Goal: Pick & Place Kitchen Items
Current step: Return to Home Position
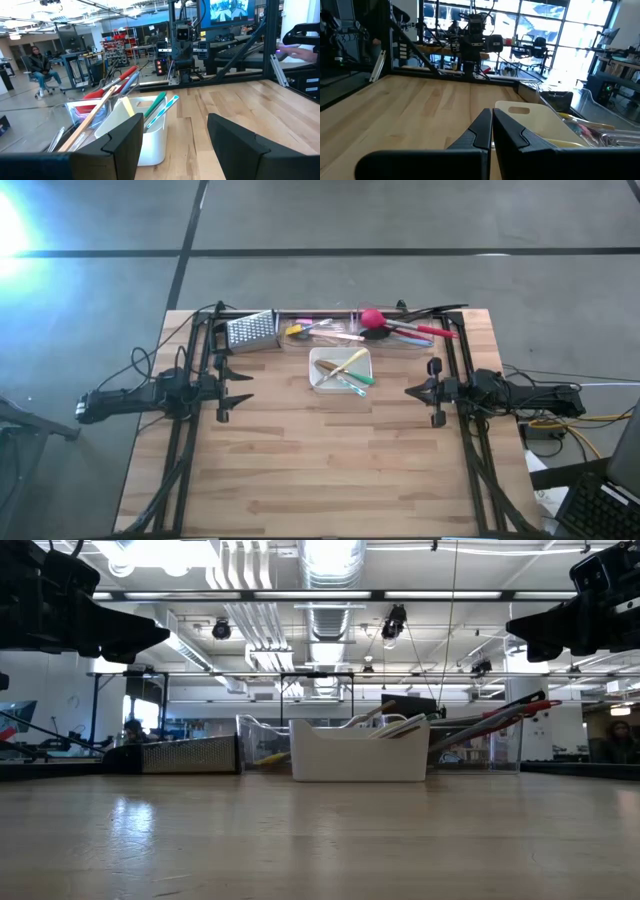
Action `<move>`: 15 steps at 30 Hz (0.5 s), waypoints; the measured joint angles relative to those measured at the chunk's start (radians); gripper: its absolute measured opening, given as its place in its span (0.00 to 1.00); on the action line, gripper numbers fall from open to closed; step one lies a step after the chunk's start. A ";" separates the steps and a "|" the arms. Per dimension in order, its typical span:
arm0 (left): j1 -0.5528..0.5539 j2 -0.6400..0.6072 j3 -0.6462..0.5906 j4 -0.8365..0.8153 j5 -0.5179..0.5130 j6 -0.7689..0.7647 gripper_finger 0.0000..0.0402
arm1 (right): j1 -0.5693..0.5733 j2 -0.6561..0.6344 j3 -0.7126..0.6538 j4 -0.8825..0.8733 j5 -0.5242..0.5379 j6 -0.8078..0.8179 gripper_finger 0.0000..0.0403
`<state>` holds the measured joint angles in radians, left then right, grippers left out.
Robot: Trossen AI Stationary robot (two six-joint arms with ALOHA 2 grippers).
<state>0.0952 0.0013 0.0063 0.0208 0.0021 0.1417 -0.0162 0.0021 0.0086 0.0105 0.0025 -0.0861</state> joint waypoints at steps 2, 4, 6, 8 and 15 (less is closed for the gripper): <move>0.000 0.000 0.000 0.000 0.000 0.000 0.57 | 0.000 0.001 0.000 0.000 0.000 0.000 0.02; 0.000 0.000 0.000 0.000 0.000 0.000 0.57 | 0.000 0.001 0.000 0.000 0.000 0.000 0.02; 0.000 0.000 0.000 0.000 0.000 0.000 0.57 | 0.000 0.001 0.000 0.000 0.000 0.000 0.02; 0.000 0.000 0.000 -0.001 0.000 0.000 0.57 | 0.000 0.005 0.000 0.000 0.000 0.000 0.02; 0.000 0.000 0.000 0.000 0.000 0.000 0.57 | 0.000 0.049 0.000 0.000 0.000 0.000 0.02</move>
<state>0.0952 0.0013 0.0059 0.0204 0.0021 0.1417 -0.0158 0.0506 0.0090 0.0101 0.0021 -0.0864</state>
